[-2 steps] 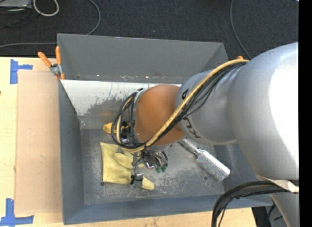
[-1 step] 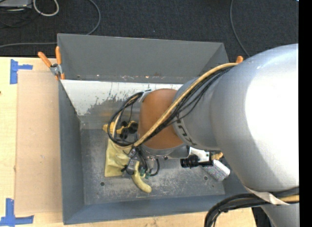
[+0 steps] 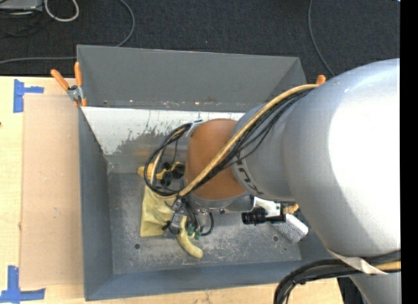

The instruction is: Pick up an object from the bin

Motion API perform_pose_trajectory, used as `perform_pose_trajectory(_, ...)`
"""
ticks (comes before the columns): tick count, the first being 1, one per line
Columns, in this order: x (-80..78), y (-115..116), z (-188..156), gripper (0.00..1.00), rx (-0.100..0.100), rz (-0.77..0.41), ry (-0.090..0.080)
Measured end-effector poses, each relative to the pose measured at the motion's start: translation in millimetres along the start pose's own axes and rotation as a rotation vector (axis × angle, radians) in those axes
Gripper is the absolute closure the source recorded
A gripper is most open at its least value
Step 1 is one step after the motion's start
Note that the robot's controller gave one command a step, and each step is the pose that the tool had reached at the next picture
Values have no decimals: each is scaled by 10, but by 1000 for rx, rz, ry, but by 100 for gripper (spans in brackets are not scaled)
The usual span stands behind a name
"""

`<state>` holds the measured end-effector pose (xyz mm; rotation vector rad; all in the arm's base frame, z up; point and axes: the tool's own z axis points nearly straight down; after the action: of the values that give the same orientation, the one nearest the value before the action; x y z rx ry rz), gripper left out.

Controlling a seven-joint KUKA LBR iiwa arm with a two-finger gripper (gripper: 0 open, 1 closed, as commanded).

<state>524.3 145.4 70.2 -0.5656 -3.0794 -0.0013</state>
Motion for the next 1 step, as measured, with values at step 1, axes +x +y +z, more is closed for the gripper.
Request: perform_pose_trajectory(1,22,-21,-141,100,6,-1,8)
